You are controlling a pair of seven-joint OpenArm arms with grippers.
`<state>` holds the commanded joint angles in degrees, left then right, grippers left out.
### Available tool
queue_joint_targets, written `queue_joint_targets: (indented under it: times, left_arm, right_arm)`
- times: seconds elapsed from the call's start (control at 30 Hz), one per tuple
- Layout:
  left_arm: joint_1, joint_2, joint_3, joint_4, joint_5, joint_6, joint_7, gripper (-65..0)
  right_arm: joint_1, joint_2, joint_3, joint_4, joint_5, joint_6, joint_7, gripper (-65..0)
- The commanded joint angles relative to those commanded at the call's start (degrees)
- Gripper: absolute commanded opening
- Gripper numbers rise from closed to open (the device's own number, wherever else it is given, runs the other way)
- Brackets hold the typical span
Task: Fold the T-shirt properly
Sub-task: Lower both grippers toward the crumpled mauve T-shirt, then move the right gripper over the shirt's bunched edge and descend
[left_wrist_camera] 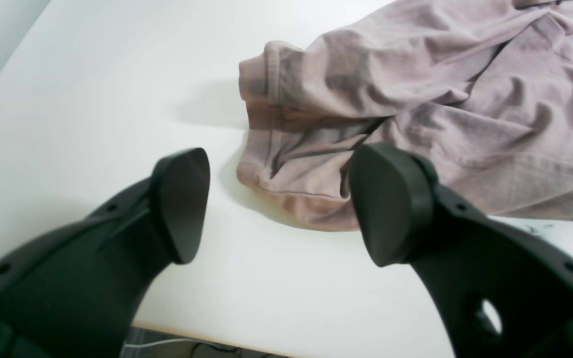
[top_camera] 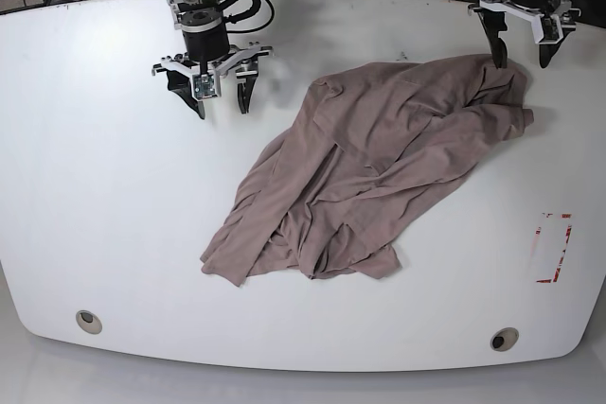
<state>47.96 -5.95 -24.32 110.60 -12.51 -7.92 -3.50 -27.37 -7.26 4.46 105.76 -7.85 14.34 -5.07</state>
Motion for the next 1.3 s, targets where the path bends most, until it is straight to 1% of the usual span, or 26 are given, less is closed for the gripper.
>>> queue_joint_targets:
  times: [0.27, 0.53, 0.8, 0.93, 1.0, 1.3]
  left_arm:
    - [-0.2, 0.0, -0.6, -0.1, 0.0, 0.0, 0.1, -20.9]
    - [-0.2, -0.1, -0.7, 0.2, -0.2, -0.2, -0.4, -22.5]
    - [-0.3, 0.0, -0.7, 0.2, -0.1, -0.2, -0.4, -23.3]
    - [-0.2, 0.0, -0.3, 0.1, -0.2, 0.0, -0.4, -22.7]
    - [-0.1, 0.0, -0.1, 0.4, -0.2, 0.1, -0.6, -21.9]
    - [-0.1, 0.0, -0.3, 0.4, -0.3, 0.1, -0.7, -21.6]
  right_arm:
    - [0.0, -0.1, -1.5, -0.7, 3.0, -0.05, -0.2, -25.9]
    - [0.7, 0.4, -2.1, -3.5, 3.8, 0.00, 0.9, -25.4]
    - [1.8, 0.6, -2.1, -5.0, 4.7, 0.07, -0.3, -25.3]
    - [3.0, 0.8, -2.1, -5.6, 6.3, 0.02, -0.8, -24.8]
    - [3.6, 1.1, -1.9, -5.6, 9.0, 0.10, -0.5, -24.6]
    - [5.9, 1.4, -1.6, -8.1, 11.4, 0.16, -1.2, -24.0]
